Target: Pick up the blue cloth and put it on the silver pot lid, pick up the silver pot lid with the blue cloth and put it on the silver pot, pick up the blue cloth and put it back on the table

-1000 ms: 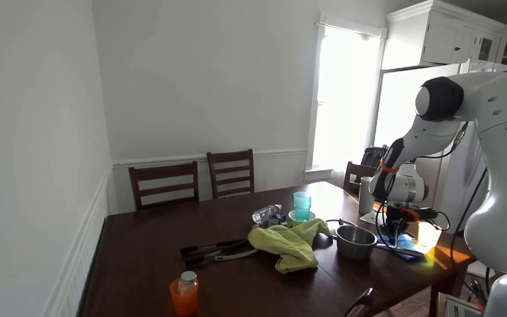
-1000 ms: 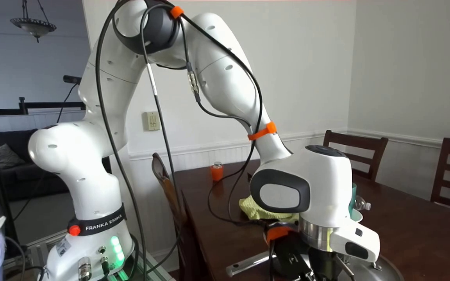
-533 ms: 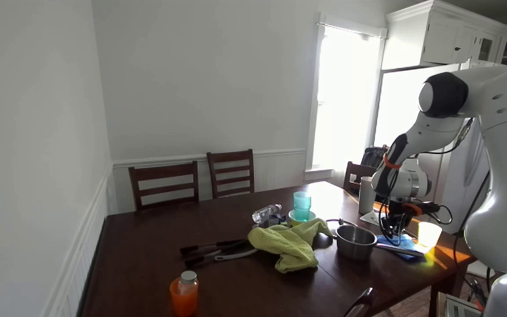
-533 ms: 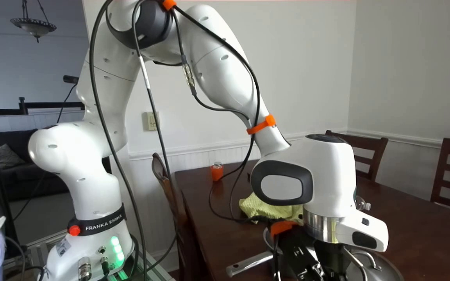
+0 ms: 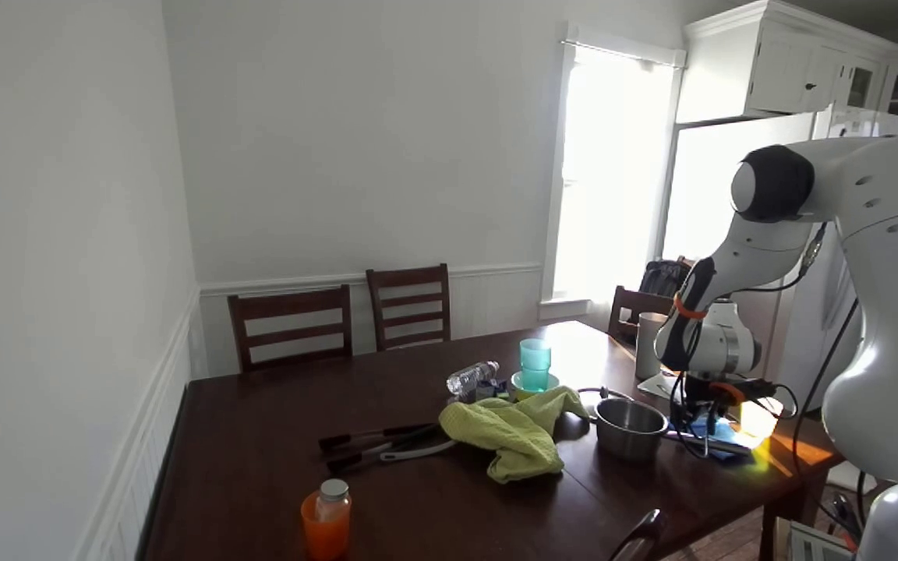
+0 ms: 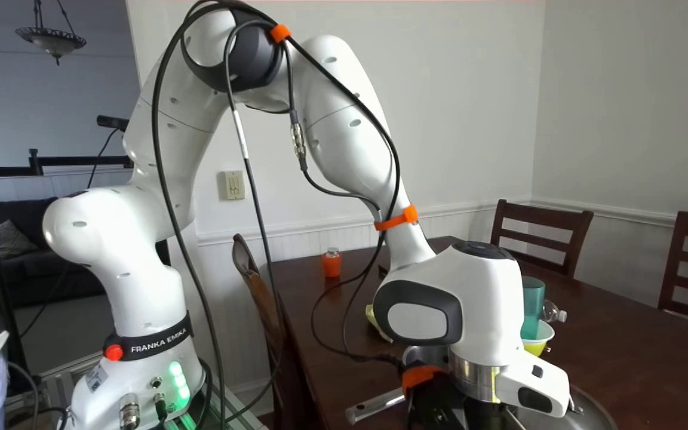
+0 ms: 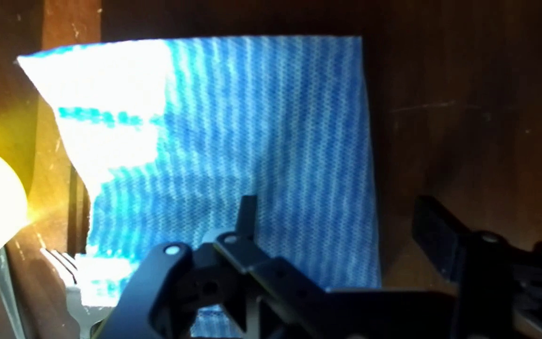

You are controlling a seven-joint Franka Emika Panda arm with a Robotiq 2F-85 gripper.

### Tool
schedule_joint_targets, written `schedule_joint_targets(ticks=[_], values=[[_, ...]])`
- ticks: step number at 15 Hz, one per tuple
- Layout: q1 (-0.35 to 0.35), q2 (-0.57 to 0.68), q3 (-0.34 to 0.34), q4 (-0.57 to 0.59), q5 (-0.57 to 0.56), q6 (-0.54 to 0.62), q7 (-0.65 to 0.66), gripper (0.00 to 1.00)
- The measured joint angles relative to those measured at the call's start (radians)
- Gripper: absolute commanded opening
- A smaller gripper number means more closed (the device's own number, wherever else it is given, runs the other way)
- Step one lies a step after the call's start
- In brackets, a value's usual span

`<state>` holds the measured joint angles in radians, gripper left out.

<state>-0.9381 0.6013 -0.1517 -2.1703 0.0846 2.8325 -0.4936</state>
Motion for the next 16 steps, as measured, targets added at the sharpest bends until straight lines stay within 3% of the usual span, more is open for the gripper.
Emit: schedule_joint_targets(ticks=[8,16], values=[[-0.015,-0.018,0.024,0.003,0.000,0.005,0.029,0.01],[-0.046,-0.139,0.032,0.034,0.016,-0.038,0.035,0.00]])
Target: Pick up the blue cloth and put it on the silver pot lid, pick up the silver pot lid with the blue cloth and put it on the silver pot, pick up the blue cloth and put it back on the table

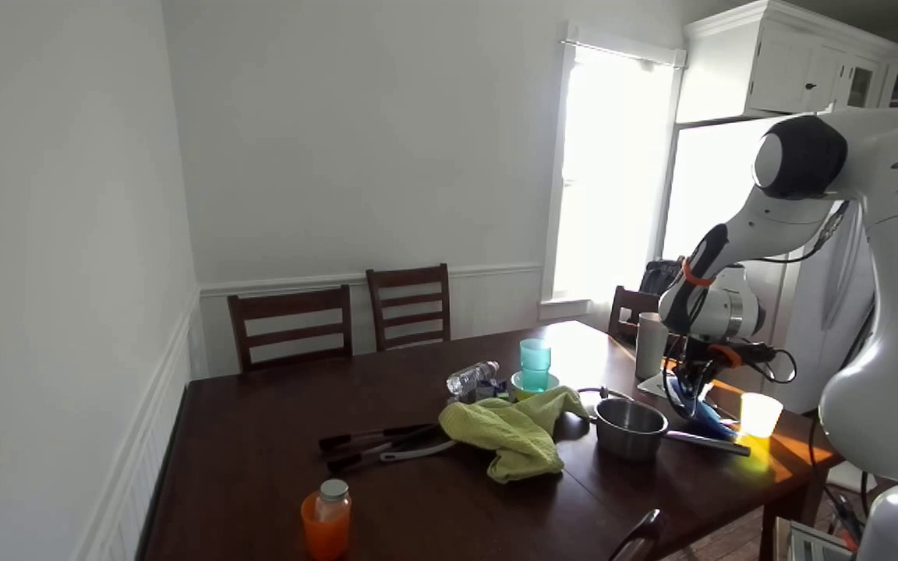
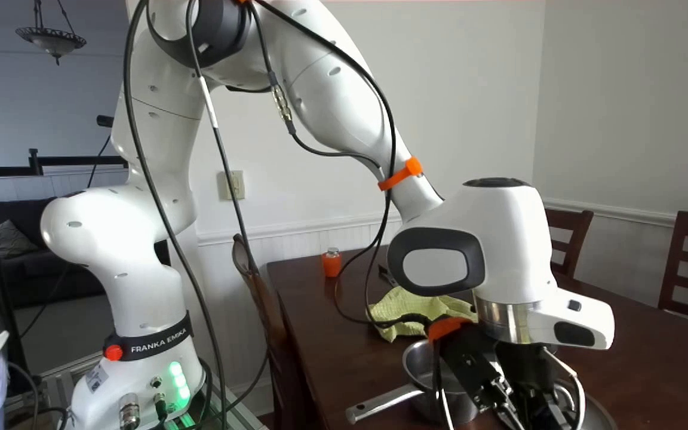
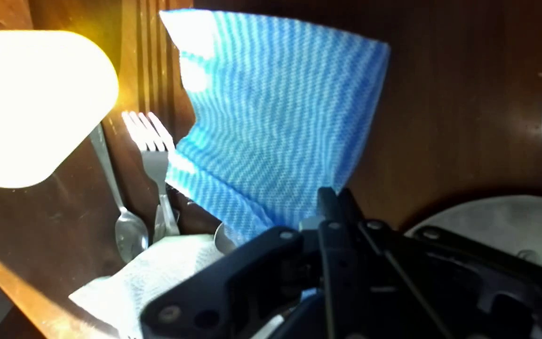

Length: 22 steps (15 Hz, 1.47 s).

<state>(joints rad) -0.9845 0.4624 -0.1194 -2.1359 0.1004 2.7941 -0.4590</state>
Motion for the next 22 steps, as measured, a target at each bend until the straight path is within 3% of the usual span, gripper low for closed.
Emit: schedule_joint_targets(ticks=[12,22], values=[[0.041,0.004,0.075,0.198,0.168,-0.144,0.140,0.00],[0.103,0.153,0.139,0.358,0.281,-0.168,0.191,0.00]])
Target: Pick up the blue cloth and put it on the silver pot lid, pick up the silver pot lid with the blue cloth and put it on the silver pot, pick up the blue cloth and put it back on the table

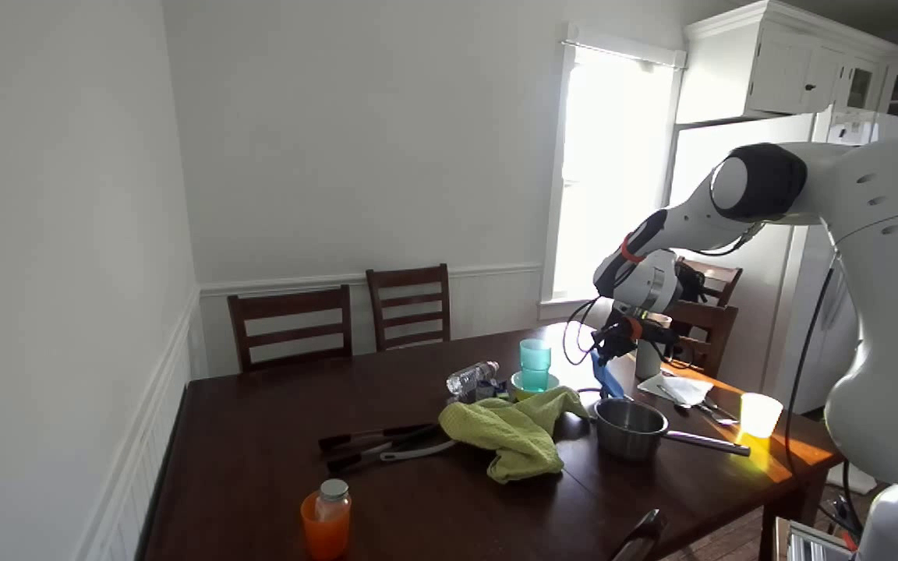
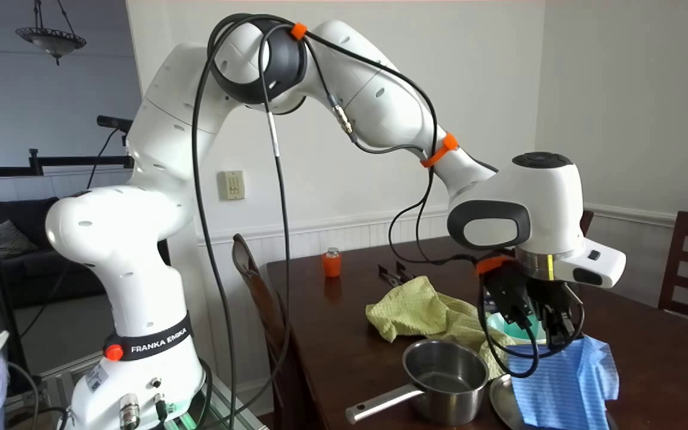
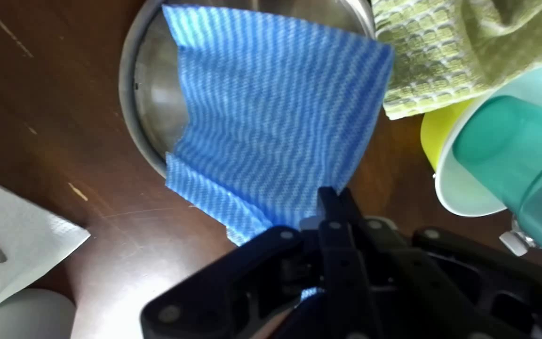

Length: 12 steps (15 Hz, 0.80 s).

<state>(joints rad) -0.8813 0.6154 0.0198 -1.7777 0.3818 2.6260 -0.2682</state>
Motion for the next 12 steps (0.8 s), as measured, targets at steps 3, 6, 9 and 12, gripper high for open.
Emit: schedule_joint_targets(ticks=[3,6,9,12], values=[[0.001,0.047,0.016,0.035,0.007,-0.001,0.000,0.00],[0.001,0.079,0.027,0.065,0.008,-0.003,0.000,0.00],[-0.001,0.102,0.041,0.093,0.012,-0.003,0.000,0.09],[-0.002,0.119,0.053,0.113,0.014,-0.003,-0.001,0.40]])
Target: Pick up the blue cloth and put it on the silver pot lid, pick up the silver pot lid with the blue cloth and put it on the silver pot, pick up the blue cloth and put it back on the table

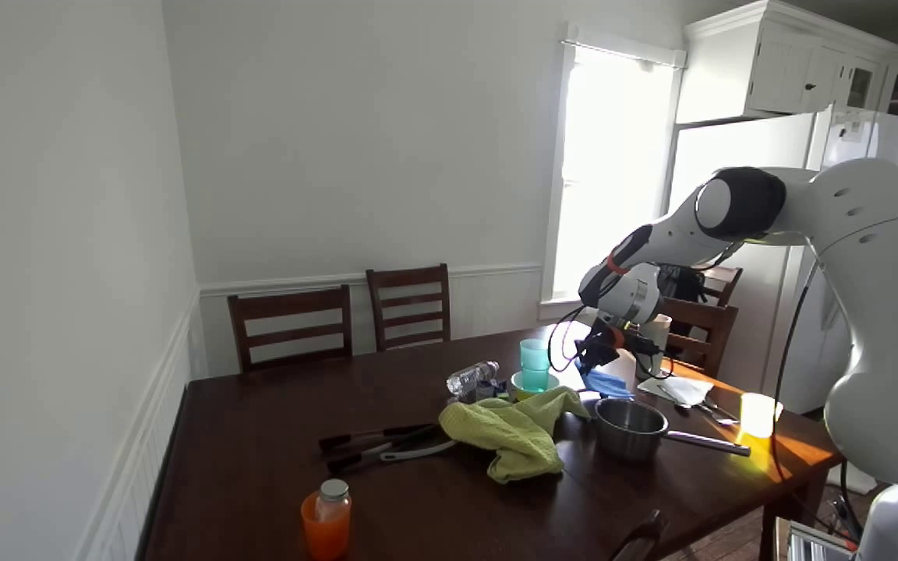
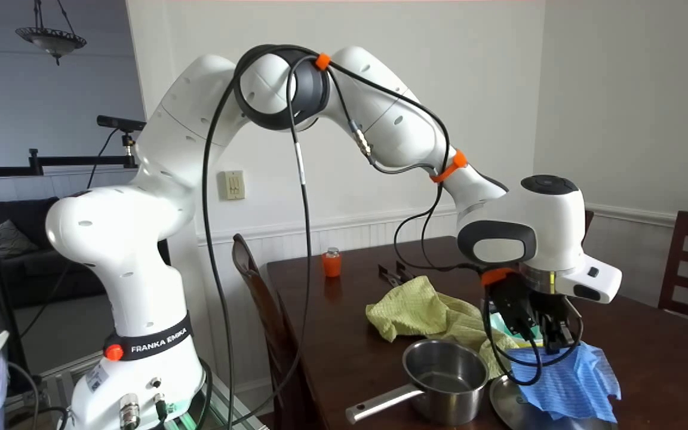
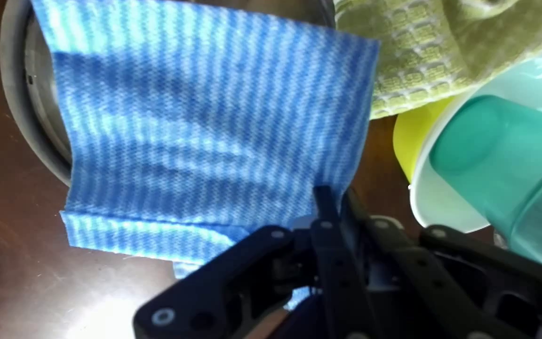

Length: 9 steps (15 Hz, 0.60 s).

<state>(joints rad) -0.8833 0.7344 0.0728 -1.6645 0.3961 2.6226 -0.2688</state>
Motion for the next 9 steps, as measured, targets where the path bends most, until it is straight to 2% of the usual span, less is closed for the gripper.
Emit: schedule_joint_targets(ticks=[7,9], values=[[0.000,0.002,0.005,0.010,0.000,-0.001,-0.007,0.89],[0.002,-0.001,-0.001,0.010,-0.006,-0.001,-0.011,1.00]])
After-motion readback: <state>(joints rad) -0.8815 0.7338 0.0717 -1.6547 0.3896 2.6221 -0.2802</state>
